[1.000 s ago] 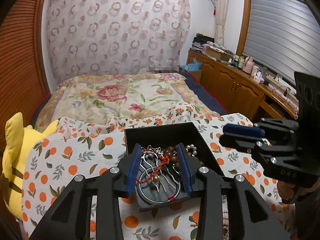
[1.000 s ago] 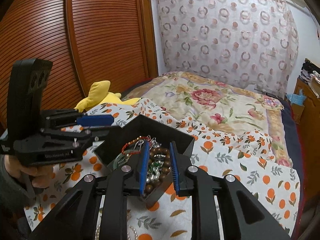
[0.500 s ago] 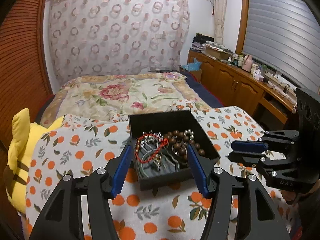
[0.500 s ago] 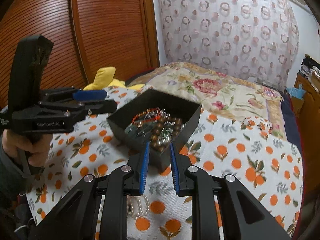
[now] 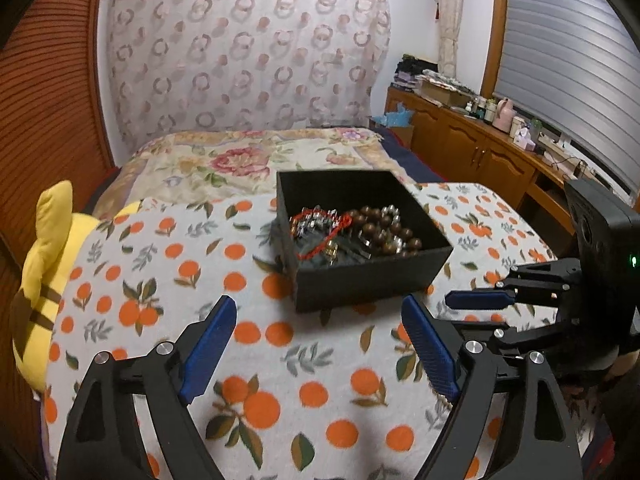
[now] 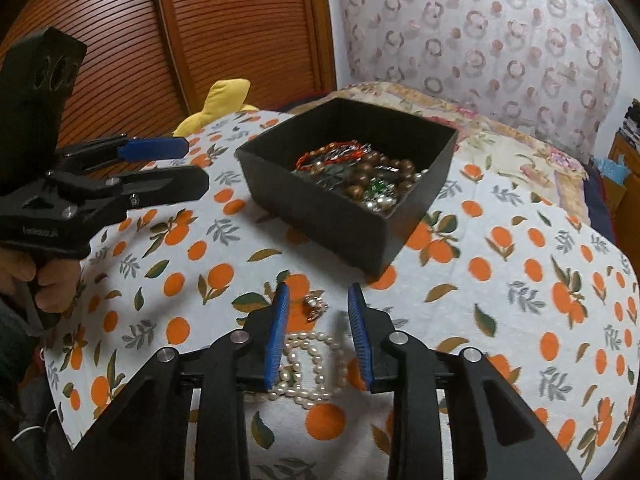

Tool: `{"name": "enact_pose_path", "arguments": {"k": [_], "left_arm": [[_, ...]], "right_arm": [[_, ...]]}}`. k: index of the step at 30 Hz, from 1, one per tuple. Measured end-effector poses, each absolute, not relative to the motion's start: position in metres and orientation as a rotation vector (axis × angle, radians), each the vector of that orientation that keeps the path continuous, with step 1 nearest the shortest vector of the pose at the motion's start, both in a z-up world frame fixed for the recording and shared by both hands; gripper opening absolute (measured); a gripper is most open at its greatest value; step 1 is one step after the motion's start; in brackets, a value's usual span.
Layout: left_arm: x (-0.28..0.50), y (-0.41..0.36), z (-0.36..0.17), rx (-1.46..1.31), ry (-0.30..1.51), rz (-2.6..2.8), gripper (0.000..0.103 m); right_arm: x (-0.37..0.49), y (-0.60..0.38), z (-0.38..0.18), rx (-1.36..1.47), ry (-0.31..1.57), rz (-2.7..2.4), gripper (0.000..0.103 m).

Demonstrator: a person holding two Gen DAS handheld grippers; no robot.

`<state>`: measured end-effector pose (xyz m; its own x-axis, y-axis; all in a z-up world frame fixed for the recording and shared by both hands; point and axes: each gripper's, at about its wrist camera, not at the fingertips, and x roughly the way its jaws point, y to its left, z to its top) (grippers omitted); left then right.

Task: Organize jewelry
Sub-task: 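Grip pearl necklace with left tool while right tool grips its clasp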

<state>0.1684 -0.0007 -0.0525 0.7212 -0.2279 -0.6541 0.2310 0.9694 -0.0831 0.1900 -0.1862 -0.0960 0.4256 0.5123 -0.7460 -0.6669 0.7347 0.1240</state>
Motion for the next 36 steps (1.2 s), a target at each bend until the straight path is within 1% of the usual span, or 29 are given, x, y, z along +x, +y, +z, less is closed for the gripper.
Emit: {"name": "enact_pose_path", "arguments": {"k": [8,10,11,19,30,36], "left_arm": [[0.161,0.003,-0.063,-0.002,0.752,-0.246,0.081],[0.159,0.003,-0.063,-0.001,0.753,-0.247,0.081],[0.159,0.003,-0.063,-0.001,0.752,-0.247,0.081],[0.154,-0.004,-0.067,0.001,0.763,-0.267,0.081],[0.149,-0.041,-0.076,0.027,0.813,-0.379,0.081],[0.148,-0.063,-0.084,0.062,0.848,-0.436,0.057]], "right_arm": [[0.190,-0.175,-0.104,-0.258,0.867,0.732,0.032],[0.189,-0.174,-0.105,-0.277,0.860,0.720,0.015],[0.189,-0.174,-0.105,-0.280,0.858,0.720,0.014],[0.184,-0.199,-0.093,-0.220,0.823,0.692,0.013],[0.159,-0.242,-0.081,-0.148,0.791,0.640,0.013],[0.149,-0.257,-0.079,-0.117,0.777,0.627,0.013]]}}
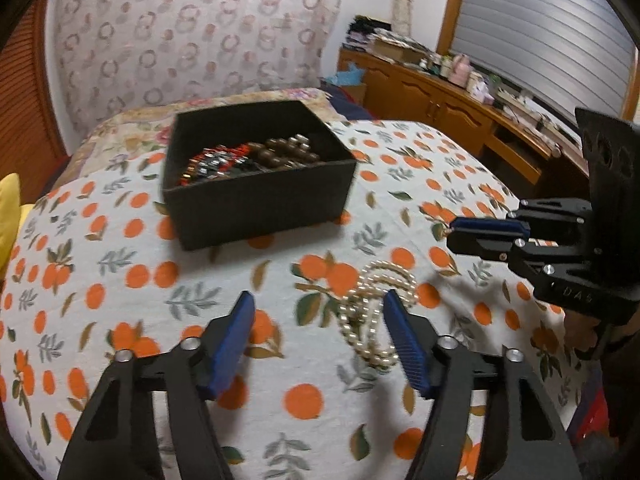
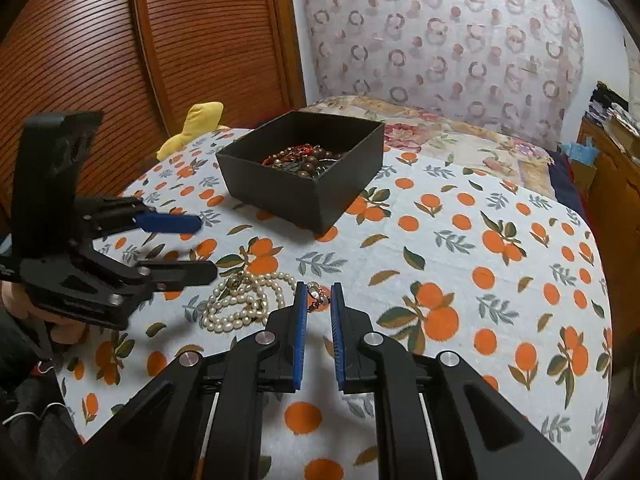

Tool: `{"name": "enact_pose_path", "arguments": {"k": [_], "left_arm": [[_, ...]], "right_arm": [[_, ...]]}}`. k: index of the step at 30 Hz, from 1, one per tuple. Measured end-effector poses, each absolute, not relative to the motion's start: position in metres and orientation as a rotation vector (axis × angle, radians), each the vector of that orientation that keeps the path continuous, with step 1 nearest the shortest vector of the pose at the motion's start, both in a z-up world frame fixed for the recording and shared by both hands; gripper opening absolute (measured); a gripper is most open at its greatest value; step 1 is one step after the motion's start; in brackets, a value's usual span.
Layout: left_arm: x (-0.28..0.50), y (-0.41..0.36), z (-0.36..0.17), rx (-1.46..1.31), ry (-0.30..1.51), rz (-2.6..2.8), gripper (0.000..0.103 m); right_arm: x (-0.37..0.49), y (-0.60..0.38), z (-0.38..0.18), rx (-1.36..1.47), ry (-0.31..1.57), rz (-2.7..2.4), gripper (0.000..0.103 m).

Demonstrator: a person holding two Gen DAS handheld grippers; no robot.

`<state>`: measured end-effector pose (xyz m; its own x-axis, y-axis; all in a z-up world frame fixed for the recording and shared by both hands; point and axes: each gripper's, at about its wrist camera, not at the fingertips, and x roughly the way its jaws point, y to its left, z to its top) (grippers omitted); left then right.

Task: Organize jewelry
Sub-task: 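Grip pearl necklace with left tool while right tool grips its clasp, then lift pearl necklace over box with left tool while right tool lowers clasp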

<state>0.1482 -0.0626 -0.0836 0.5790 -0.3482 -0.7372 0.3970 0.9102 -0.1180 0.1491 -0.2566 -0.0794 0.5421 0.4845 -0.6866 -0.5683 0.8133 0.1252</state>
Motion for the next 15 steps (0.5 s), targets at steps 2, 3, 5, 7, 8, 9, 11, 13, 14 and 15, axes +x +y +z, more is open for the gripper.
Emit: {"name": "enact_pose_path", "arguments": {"k": [2,3,5,7,8,9,11,13,14,15], "left_arm": [[0.150,-0.069,-0.087,0.077,0.863,-0.448,0.050],[0.150,-0.072,-0.089,0.083,0.872,-0.453,0.044],[0.152,-0.076,-0.091,0.089,0.879,-0.465,0.038],[0.153,-0.080,-0.092,0.093,0.883,-0.468,0.032],[0.154,-0.082,-0.093,0.096,0.886,-0.471,0.031],[0.156,-0.084,-0.094,0.100,0.888,-0.469,0.028],[0.159,-0.087,-0.095,0.105,0.888,-0.473,0.019],[0.160,-0.088,-0.096,0.116,0.890,-0.476,0.011],[0.159,-0.090,-0.095,0.128,0.887,-0.474,0.011],[0.158,-0.092,-0.095,0.137,0.882,-0.474,0.009]], "right_arm": [[0.147,-0.260,-0.079,-0.113,0.775,0.624,0.013],[0.147,-0.262,-0.079,-0.111,0.773,0.621,0.013],[0.145,-0.263,-0.079,-0.107,0.771,0.618,0.013],[0.145,-0.265,-0.079,-0.099,0.770,0.616,0.013],[0.145,-0.267,-0.080,-0.093,0.770,0.617,0.013],[0.144,-0.267,-0.080,-0.089,0.770,0.618,0.013],[0.143,-0.270,-0.080,-0.079,0.767,0.620,0.013],[0.142,-0.271,-0.080,-0.072,0.766,0.619,0.013],[0.142,-0.272,-0.081,-0.070,0.766,0.617,0.013],[0.141,-0.273,-0.081,-0.069,0.767,0.617,0.013]]}}
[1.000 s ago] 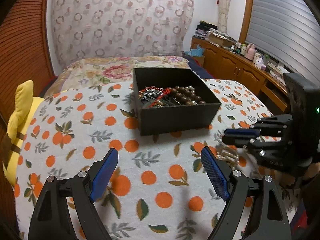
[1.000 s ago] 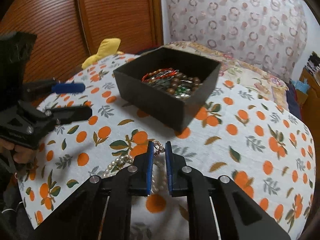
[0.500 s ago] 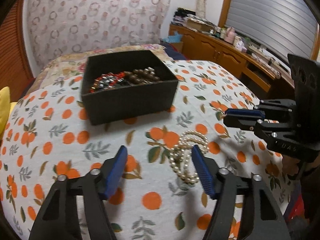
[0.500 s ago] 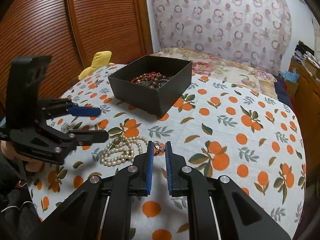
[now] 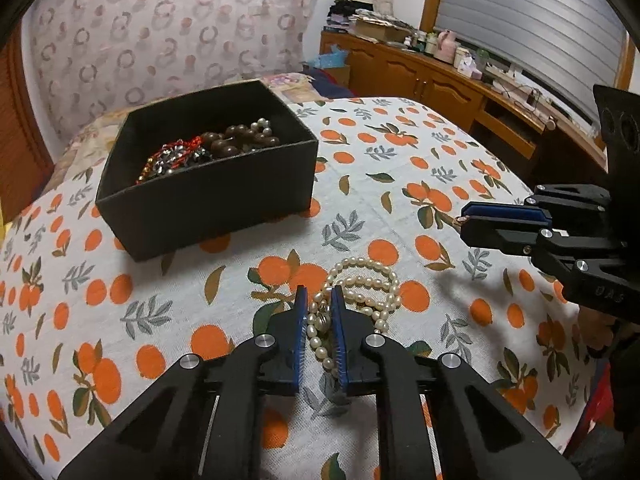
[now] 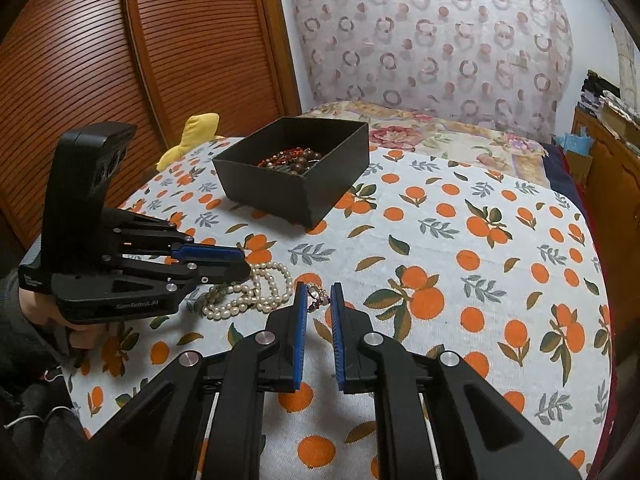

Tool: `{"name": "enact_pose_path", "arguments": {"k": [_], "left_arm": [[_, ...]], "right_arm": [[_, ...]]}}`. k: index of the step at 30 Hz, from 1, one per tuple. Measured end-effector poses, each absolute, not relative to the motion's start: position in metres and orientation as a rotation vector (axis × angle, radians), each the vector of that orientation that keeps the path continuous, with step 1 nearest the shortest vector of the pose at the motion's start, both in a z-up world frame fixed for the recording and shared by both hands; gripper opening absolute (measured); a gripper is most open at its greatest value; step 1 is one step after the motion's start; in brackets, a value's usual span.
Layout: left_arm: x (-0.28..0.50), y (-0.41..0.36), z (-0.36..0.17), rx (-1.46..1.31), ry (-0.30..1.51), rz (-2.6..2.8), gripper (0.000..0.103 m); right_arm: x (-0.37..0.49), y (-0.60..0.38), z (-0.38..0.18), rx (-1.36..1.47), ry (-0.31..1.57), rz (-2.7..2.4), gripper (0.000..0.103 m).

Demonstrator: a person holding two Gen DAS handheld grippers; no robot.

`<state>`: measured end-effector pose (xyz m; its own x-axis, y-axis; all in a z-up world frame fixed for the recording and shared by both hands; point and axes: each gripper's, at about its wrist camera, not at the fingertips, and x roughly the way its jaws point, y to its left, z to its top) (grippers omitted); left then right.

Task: Organize jewelry
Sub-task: 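Lift pearl necklace over box with left tool while right tool lowers clasp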

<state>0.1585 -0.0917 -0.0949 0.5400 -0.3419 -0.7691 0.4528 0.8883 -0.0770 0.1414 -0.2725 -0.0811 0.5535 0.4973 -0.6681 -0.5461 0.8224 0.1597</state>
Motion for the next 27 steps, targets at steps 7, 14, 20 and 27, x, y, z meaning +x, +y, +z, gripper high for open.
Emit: {"name": "enact_pose_path", "arguments": {"k": [7,14,20,27], "left_arm": [[0.155,-0.086,-0.086,0.121,0.870,-0.480,0.004],[0.146,-0.073,-0.056,0.070,0.799,-0.484,0.004],[0.146,-0.065,-0.023,0.053,0.722,-0.473,0.004],[0.151,-0.059,0.022,0.046,0.631,-0.458,0.004]], "right_arm": [[0.140,-0.274,-0.083,-0.070,0.769,0.616,0.013],[0.137,-0.267,-0.075,-0.080,0.748,0.620,0.013],[0.137,-0.258,-0.054,-0.081,0.705,0.633,0.013],[0.144,-0.249,-0.026,-0.079,0.654,0.654,0.013]]}}
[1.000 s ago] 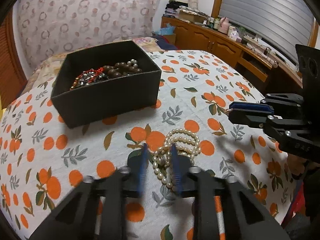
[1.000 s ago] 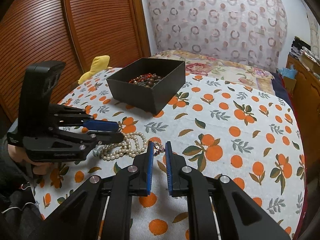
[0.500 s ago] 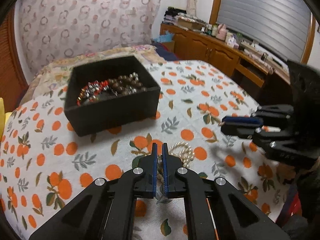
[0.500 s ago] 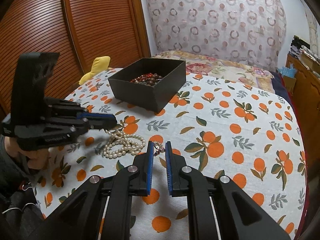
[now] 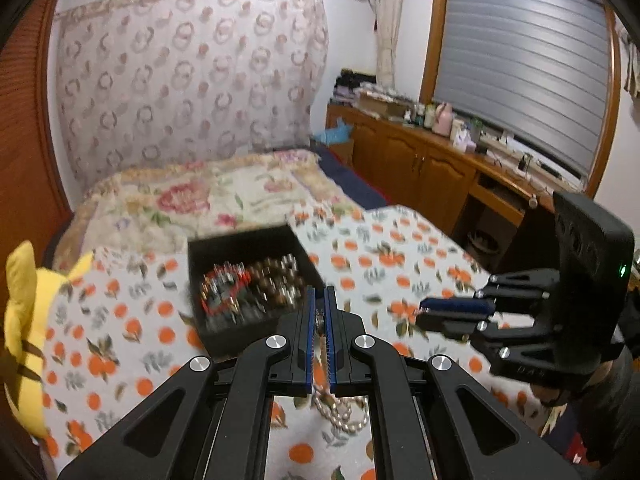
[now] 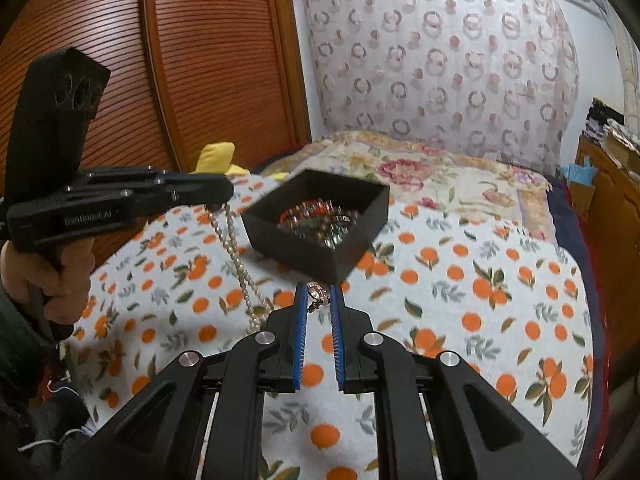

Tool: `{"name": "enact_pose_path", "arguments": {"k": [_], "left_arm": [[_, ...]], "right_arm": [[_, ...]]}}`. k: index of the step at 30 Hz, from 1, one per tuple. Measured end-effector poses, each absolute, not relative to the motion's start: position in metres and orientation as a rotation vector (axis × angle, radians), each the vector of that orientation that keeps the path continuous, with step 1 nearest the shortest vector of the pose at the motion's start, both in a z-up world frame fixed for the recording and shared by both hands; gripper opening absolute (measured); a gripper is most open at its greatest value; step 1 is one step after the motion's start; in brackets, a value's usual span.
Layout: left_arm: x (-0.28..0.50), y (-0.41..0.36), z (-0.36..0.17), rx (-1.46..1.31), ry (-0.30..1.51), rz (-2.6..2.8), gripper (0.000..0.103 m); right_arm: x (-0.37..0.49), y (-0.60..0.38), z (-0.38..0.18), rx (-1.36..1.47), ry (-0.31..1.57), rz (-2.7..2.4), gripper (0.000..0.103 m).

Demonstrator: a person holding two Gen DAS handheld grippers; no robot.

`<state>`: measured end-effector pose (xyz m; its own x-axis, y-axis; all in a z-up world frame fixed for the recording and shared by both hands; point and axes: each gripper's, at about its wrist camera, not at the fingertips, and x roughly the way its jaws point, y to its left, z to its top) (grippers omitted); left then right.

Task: Organize jewelry
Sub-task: 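Lift pearl necklace over box with left tool while right tool lowers clasp, then open both tools to release pearl necklace into the box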

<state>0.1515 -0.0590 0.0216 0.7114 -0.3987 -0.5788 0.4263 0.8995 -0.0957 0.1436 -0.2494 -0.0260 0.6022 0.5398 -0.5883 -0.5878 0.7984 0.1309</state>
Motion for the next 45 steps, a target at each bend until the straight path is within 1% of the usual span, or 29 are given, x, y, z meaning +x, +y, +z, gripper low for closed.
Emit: {"name": "enact_pose_path", "arguments": {"k": [12,20,24,28,40,45], "left_arm": [[0.170,-0.046,0.094,0.048,0.502,-0.418,0.004],[0.195,-0.043,0.130,0.056,0.445,-0.393,0.004],[0.210,-0.041,0.135,0.063,0.441,-0.378,0.004],[0.228,-0.036,0.116,0.052,0.480,-0.361,0.004],[0.268,-0.021,0.033,0.022,0.637,-0.333,0.004],[0.273,-0.016,0.015,0.011,0.673,-0.327,0.004]], "right_arm": [[0.167,-0.237,0.013,-0.085,0.593,0.684,0.013],[0.189,-0.228,0.034,-0.091,0.548,0.693,0.013],[0.202,-0.222,0.035,-0.092,0.546,0.698,0.013],[0.220,-0.217,0.027,-0.087,0.564,0.698,0.013],[0.274,-0.190,-0.013,-0.092,0.650,0.685,0.013],[0.293,-0.183,-0.020,-0.072,0.678,0.685,0.014]]}}
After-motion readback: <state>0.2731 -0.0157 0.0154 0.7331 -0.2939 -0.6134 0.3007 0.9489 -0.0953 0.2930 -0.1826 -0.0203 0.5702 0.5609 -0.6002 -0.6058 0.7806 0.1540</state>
